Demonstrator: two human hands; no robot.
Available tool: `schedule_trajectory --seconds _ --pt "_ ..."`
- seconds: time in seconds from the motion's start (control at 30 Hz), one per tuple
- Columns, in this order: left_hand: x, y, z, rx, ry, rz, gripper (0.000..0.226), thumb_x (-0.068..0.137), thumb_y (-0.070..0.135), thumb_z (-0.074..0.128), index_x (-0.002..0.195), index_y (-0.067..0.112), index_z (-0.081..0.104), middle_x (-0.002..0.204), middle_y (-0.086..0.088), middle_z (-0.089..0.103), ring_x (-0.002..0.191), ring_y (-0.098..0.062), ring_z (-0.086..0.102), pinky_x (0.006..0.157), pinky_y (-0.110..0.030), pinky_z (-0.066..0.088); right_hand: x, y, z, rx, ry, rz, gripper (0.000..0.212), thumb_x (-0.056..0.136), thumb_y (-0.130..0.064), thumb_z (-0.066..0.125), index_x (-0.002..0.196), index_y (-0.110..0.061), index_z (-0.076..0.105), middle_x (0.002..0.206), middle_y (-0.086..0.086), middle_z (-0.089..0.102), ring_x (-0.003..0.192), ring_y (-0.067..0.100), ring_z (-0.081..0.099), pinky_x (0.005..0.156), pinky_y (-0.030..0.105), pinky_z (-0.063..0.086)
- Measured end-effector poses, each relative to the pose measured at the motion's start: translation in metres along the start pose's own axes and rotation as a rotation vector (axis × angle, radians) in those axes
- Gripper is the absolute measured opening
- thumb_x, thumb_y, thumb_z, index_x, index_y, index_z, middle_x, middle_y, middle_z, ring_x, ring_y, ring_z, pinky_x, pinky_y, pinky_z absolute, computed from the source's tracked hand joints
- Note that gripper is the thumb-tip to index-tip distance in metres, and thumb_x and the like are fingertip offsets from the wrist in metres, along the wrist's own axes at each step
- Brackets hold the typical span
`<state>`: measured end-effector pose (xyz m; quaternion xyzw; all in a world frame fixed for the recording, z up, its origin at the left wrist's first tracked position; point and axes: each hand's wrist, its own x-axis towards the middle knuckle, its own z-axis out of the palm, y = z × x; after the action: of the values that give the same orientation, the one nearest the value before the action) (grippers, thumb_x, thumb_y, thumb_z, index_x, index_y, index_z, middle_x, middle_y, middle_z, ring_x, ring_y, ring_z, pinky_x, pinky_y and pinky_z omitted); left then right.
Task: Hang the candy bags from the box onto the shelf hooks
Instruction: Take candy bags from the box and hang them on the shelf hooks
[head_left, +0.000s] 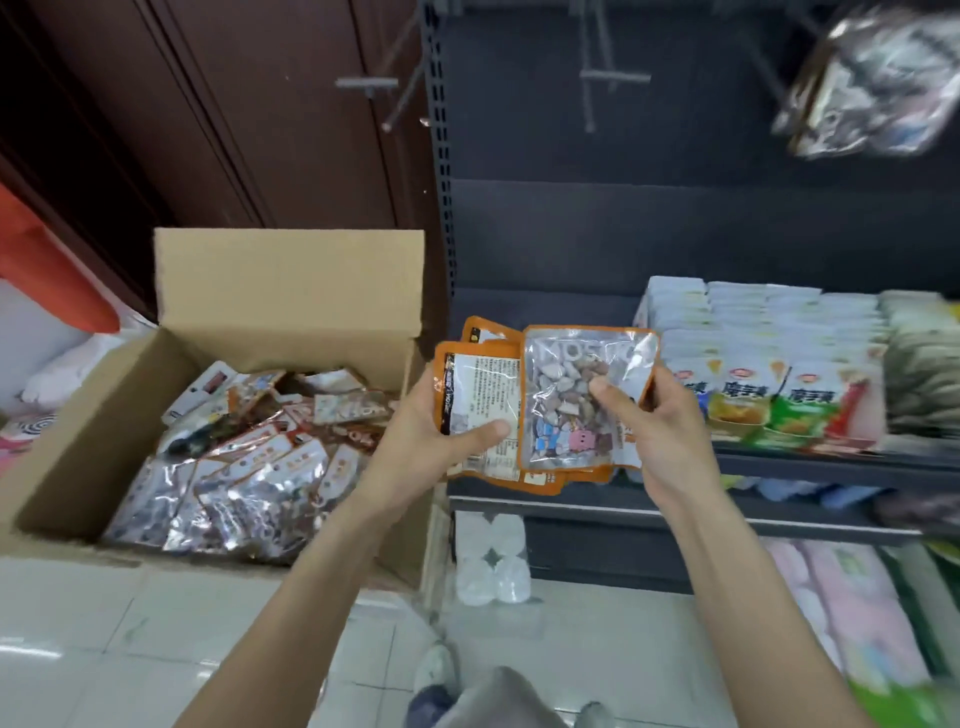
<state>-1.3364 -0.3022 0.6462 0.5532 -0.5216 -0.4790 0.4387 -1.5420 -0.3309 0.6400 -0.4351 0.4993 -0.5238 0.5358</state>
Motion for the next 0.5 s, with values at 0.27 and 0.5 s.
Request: schedule_trajectory --seconds 0.27,0.5 --pt "-0.009 0.023 0.156 -0.145 0.037 -0.03 0.043 0.078 0.013 0.075 0.106 0.035 0.051 0.099 0.019 0.069 0.094 -0.001 0.068 0.073 -0.02 0.057 -0.018 -0.031 -0.146 -0.026 0.031 -0.108 0.035 0.09 -0.006 0.063 0.115 -0.029 0.056 0.105 -0.018 0.071 0.102 -0.002 0.065 0.074 0.011 0.051" --pt "0.001 0.047 0.201 -0.036 -0.007 0.114 0.045 0.079 0.014 0.075 0.111 0.035 0.051 0.103 0.024 0.069 0.099 0.0 0.066 0.075 -0.019 0.056 -0.01 -0.042 -0.198 -0.103 -0.025 -0.15 0.023 0.09 -0.009 0.064 0.108 -0.024 0.063 0.107 -0.005 0.073 0.103 0.01 0.067 0.081 0.026 0.056"
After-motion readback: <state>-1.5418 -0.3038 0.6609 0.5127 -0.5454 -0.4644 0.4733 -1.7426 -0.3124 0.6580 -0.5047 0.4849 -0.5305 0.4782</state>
